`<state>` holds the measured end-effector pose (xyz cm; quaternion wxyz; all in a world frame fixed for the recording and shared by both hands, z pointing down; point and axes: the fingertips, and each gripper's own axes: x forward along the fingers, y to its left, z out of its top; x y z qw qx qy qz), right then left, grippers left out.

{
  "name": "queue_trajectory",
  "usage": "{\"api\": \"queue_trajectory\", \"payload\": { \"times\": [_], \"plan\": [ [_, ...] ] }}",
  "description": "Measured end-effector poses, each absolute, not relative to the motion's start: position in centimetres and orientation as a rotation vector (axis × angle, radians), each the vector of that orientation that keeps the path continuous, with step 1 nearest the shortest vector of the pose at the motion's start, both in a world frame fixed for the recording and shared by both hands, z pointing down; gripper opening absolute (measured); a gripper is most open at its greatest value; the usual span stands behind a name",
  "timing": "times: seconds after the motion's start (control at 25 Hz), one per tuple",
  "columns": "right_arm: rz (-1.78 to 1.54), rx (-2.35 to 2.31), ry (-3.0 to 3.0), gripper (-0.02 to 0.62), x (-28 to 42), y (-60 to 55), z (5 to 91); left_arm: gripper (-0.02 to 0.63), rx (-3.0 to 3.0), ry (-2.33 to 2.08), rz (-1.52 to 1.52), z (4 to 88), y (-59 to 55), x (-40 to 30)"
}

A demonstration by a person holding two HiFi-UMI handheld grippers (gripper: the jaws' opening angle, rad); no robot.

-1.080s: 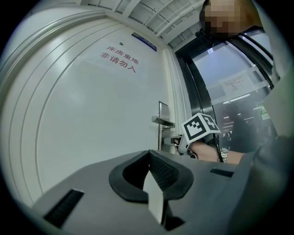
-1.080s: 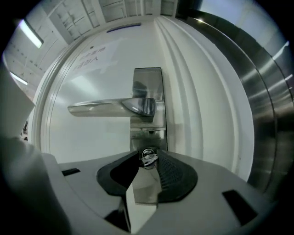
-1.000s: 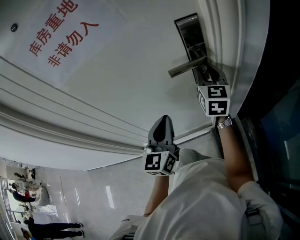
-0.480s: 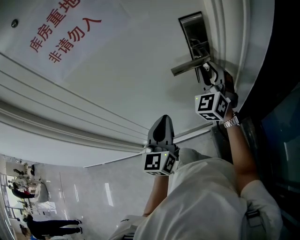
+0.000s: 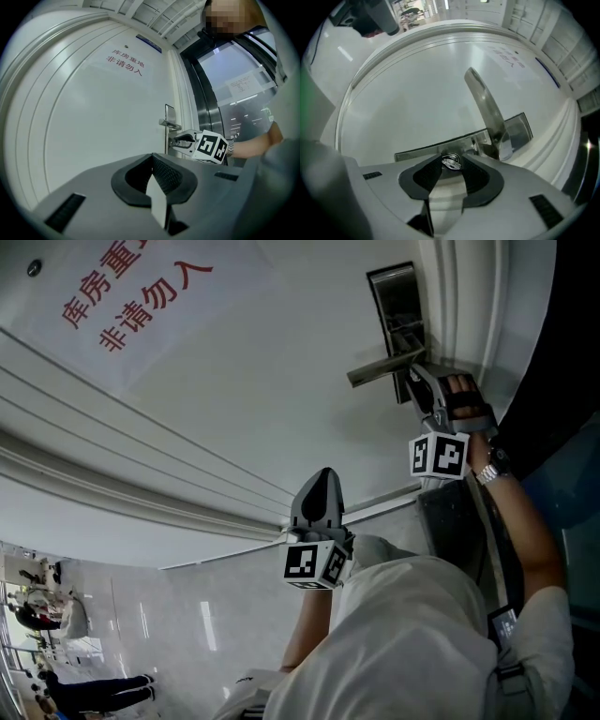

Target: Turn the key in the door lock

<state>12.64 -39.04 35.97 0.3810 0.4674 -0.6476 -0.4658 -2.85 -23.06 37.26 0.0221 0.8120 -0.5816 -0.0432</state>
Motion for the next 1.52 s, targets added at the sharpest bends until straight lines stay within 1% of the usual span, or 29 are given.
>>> {"api": "queue_trajectory", "payload": {
  "times": [0.24, 0.44, 0.72, 1.2, 1.32, 1.44, 1.52],
  "plan": [
    [-1.347, 1.045, -1.474, 0.118, 12.5, -38.7, 36.3, 0.009, 2.526, -1.796, -0.146, 36.9, -22.9, -2.6],
    [-1.363, 1.037, -1.381, 0.110, 12.7, -38.8, 36.5, 0.009, 2.539, -1.786, -0.144, 36.8, -22.5, -2.3],
    [-1.288, 1.078, -1.396, 0.088, 12.9, -38.9, 36.4, 0.009, 2.528, -1.800, -0.144, 36.7, -21.6, -2.7],
    [-0.987, 1.338, -1.680, 0.086, 13.2, -39.2, 35.8, 0.009, 2.502, -1.813, -0.148, 37.2, -20.6, -2.9],
    [-0.906, 1.411, -1.770, 0.058, 13.4, -39.2, 35.6, 0.009, 2.505, -1.807, -0.143, 37.1, -20.5, -2.5],
    [-0.838, 1.473, -1.843, 0.013, 13.6, -39.3, 35.6, 0.009, 2.508, -1.807, -0.139, 37.1, -20.5, -2.3],
    [-0.753, 1.512, -1.921, 0.011, 13.8, -39.3, 35.5, 0.009, 2.507, -1.809, -0.136, 37.1, -20.5, -2.3]
  ]
}}
